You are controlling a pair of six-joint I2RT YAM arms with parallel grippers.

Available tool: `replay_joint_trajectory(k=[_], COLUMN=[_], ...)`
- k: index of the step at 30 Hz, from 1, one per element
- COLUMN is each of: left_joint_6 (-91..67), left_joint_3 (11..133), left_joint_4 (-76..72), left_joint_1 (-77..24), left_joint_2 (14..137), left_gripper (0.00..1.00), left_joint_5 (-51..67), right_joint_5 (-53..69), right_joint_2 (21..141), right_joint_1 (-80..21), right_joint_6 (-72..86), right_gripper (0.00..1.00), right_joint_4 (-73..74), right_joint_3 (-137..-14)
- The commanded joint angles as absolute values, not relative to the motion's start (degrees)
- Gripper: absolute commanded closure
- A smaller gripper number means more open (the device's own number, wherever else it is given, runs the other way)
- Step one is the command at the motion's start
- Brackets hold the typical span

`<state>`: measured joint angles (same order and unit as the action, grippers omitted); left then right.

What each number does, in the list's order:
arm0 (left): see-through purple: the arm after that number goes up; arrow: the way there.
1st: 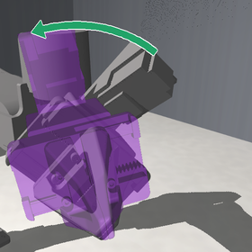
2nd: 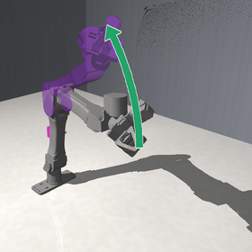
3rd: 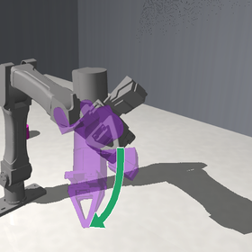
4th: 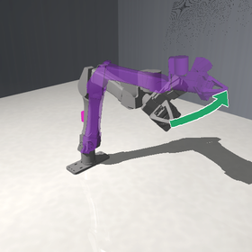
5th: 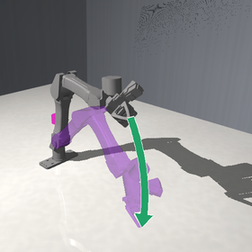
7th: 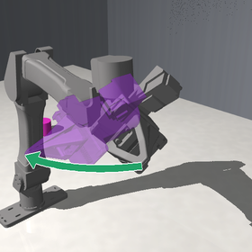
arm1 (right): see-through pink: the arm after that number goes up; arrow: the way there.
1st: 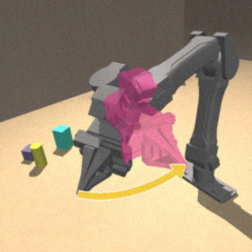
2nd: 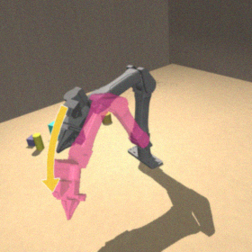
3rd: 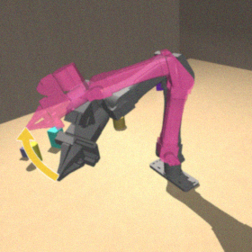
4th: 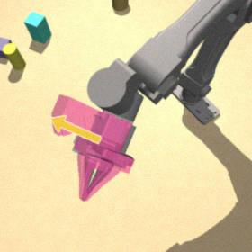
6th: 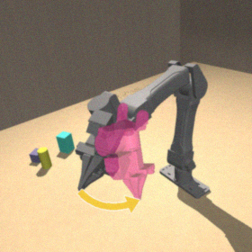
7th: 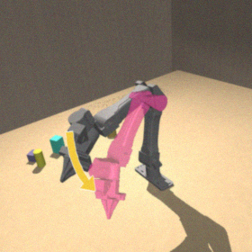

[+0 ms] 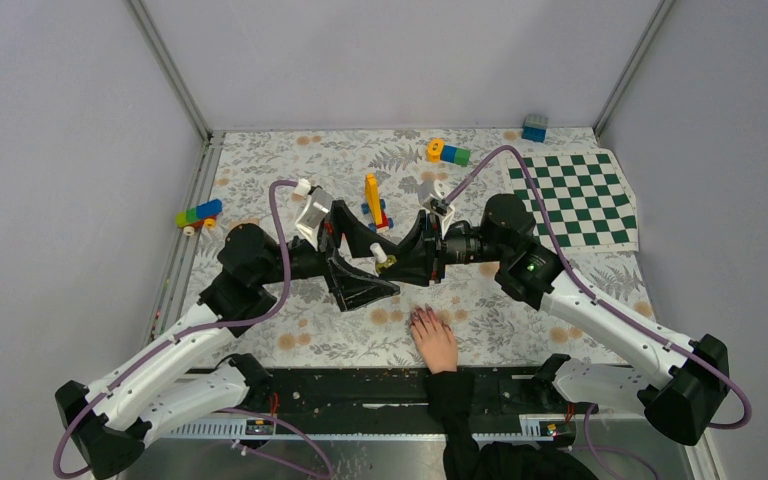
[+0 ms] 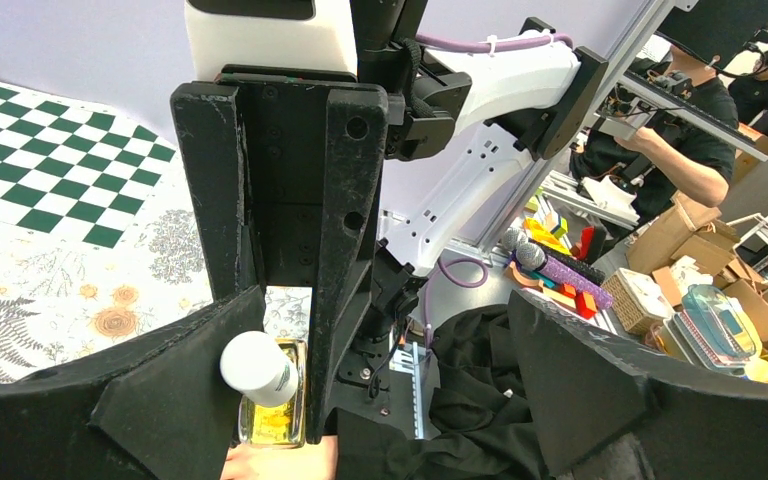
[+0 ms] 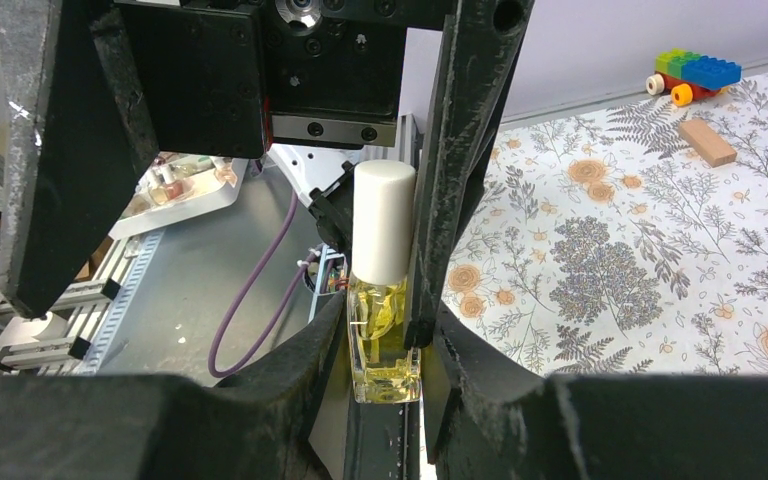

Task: Paint the nails
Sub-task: Screw the nail polish bottle.

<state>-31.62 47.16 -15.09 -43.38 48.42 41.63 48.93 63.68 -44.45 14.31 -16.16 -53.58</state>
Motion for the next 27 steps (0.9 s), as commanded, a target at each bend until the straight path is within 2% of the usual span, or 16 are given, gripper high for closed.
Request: replay_joint_trajectory(k=[1, 27], left_joint_6=[-31.85, -33.83], left_joint_3=[45.45, 45.99], left_joint_4=[-14.66, -13.84], left_joint_1=[-41.82, -41.77], left_joint_2=[47.99, 48.76], left_gripper=[0.01, 0.01], left_joint_5=[32.65, 25.19], right_joint_5=[50.92, 50.26], right_joint_2=[60.49, 60.25], right_joint_1=[-45.23, -45.87], right_joint_6=[13.89, 12.53], right_gripper=[1.0, 1.0], right_joint_4=[-22.26, -20.35], right_joint_3=[-54.49, -54.58])
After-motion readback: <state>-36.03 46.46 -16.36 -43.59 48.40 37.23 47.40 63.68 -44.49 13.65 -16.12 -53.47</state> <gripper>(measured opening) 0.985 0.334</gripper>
